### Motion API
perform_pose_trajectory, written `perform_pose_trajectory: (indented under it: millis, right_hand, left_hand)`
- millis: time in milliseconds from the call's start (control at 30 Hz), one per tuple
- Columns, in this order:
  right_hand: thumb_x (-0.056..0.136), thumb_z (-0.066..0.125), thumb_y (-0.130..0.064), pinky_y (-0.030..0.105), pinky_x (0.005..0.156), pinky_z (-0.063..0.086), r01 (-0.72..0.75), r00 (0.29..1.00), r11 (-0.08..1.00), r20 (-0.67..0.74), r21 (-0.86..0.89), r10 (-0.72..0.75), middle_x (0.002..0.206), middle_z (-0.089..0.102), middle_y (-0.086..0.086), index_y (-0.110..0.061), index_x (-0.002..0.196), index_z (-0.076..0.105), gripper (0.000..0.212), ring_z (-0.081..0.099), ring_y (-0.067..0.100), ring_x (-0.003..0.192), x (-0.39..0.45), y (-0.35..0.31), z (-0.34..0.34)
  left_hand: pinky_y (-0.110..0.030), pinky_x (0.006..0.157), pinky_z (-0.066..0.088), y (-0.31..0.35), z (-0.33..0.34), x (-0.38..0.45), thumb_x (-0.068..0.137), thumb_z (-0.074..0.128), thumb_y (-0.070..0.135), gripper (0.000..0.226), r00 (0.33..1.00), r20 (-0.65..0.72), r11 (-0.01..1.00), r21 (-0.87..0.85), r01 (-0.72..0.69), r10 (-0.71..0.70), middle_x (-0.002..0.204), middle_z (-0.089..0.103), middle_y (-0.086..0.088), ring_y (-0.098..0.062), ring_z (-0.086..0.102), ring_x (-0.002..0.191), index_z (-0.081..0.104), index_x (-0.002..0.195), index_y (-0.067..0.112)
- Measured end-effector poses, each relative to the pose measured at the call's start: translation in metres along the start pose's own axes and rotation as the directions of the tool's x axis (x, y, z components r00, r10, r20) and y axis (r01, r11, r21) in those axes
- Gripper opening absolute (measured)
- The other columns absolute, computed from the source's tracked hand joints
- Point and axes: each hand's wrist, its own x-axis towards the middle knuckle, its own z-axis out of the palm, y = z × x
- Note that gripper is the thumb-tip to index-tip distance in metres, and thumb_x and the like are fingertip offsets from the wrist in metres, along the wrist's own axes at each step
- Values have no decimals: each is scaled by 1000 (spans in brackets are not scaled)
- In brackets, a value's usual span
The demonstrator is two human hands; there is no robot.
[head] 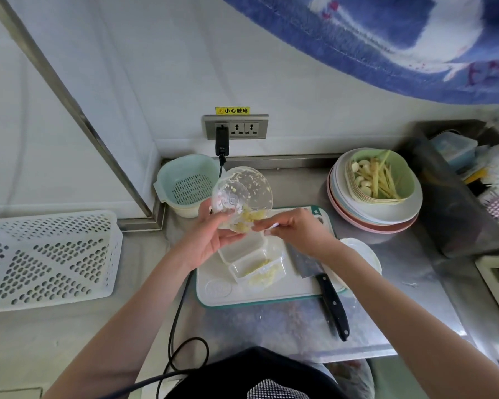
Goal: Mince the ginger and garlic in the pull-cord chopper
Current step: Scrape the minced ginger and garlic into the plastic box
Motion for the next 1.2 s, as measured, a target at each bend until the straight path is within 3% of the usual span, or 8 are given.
perform_pose_trajectory:
  millis: [133,233,367,500,667,933,1100,1200]
  right_hand:
    - [89,62,-15,41,80,56,-4,979,999,-202,31,11,99,74,-1,-45,99,70,32,70,29,90,11,-7,-11]
    - [89,64,-18,20,64,52,-48,990,996,-136,-79,37,100,73,7,-29,105,73,21,62,8,60,6,3,-3]
    - [87,64,-24,47,86,54,-37,996,999,-81,15,38,106,71,7,-39,100,73,21,69,24,95,-6,7,8]
    - [90,62,-9,3,71,45,36,970,997,-244,73,-17,114,65,-11,-20,107,73,23,59,-19,73,3,1,3]
    - [88,61,1,1,88,40,-16,996,1000,-91,21,18,116,63,-12,-19,109,72,31,53,-19,100,-11,19,12]
    - [88,57,8,-2,86,38,-85,996,993,-10,87,86,110,63,-11,-11,106,73,31,50,-27,95,-48,42,24]
    - [88,64,-3,9,94,43,-108,994,988,29,111,105,110,69,-7,-25,93,76,25,56,-18,101,-60,47,20]
    - [88,63,-2,4,88,41,-69,995,982,-65,178,82,111,68,-9,-25,100,74,28,57,-17,99,-53,39,15]
  left_hand:
    - [-36,79,59,0,-6,-3,87,57,0,57,995,86,994,95,-58,50,125,61,-10,-31,65,106,38,134,28]
    - [-40,83,57,-2,-11,-1,82,62,-3,70,994,57,989,110,-102,96,137,51,-8,-31,63,110,35,141,25]
    - [-45,88,55,-9,-21,5,73,76,-2,80,994,19,976,189,-109,108,149,37,-7,-30,55,122,38,139,23]
    - [-44,89,54,-12,-20,3,57,86,5,97,996,31,969,231,-91,86,146,41,-5,-27,56,120,36,139,22]
    - [-41,88,55,-10,-14,-5,72,69,-10,71,991,36,963,231,-137,133,137,50,-5,-26,62,113,41,130,18]
    - [-47,94,51,-33,-24,-5,48,89,17,77,985,-77,905,411,-111,156,133,53,-8,-32,53,121,51,114,26]
    - [-35,87,53,-39,-24,-7,62,79,-13,63,984,-38,848,513,-132,176,111,63,3,-22,62,99,47,103,24]
    - [-37,92,49,-38,-24,-6,55,85,-3,69,987,6,834,534,-140,162,114,63,2,-20,59,109,48,105,25]
